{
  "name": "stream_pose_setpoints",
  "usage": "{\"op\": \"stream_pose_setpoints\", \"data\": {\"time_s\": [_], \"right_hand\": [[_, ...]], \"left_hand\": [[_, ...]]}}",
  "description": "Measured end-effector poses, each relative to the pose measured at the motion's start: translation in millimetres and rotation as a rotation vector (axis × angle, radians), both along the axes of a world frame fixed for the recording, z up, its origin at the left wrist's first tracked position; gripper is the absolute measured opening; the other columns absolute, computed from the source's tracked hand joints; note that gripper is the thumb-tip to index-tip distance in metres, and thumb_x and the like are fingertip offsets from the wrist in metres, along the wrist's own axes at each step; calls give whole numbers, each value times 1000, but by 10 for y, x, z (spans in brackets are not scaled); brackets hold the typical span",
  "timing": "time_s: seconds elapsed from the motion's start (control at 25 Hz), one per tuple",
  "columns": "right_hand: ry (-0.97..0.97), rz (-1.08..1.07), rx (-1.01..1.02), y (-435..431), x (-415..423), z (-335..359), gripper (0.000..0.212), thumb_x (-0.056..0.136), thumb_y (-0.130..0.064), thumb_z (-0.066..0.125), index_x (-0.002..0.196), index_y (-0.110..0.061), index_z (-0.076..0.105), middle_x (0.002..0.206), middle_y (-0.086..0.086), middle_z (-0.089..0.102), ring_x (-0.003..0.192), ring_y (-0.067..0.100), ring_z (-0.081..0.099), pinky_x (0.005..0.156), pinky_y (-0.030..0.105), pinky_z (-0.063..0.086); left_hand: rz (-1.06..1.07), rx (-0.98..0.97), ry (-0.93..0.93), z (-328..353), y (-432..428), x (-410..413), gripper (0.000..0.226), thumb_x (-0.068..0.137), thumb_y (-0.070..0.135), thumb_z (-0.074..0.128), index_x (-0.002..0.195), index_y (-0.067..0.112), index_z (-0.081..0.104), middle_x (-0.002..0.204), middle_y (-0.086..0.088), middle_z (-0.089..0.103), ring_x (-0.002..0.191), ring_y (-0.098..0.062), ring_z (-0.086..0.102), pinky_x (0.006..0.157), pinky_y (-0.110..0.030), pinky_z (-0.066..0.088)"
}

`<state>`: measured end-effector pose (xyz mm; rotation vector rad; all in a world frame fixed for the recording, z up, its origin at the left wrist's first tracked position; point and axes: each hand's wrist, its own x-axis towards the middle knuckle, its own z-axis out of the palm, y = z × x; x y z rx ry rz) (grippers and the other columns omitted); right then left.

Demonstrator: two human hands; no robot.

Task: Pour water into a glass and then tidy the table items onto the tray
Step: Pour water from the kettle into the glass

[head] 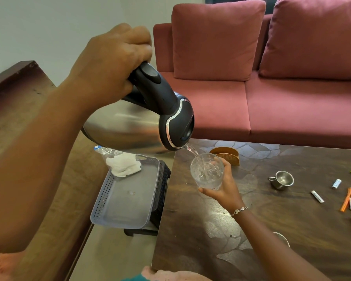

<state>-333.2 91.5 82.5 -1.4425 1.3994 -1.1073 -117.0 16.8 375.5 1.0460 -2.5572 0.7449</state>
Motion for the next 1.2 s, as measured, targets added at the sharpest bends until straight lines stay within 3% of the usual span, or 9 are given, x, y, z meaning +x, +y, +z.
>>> {"op": "stream_pose_setpoints", "data": {"time_s": [0.28,0.44,0.6,0.8,1.2], "right_hand": [[13,23,-10,11,10,-24,91,53,-28,80,126,-30,25,123,-12,42,117,12,46,96,25,43],[6,33,-17,16,24,11,89,54,-27,79,124,-31,25,119,-18,40,113,8,46,94,22,43],[-12,41,-20,5,42,58,87,53,-25,79,120,-33,25,117,-25,38,110,-2,46,88,10,40],[-18,52,-28,-12,55,79,85,53,-24,79,118,-34,26,117,-24,38,109,-4,46,83,-1,40],[9,52,-36,-94,96,93,89,55,-23,82,122,-32,24,114,-30,35,105,-7,46,78,2,43]], "left_hand": [[-19,-6,-14,24,9,16,17,70,0,47,84,-4,56,97,-23,57,84,-42,51,62,-47,46],[-26,-2,-16,30,19,14,21,68,3,45,84,-4,56,96,-23,57,84,-42,51,62,-48,47],[7,-8,-14,53,21,20,16,70,-3,54,86,-4,56,98,-22,57,86,-42,51,61,-48,47],[10,-26,-37,96,17,13,17,70,-4,56,88,-3,56,100,-22,57,87,-43,52,62,-48,47],[44,-51,-74,172,11,-5,21,71,-10,60,91,-7,58,100,-27,58,88,-48,52,64,-48,45]]}}
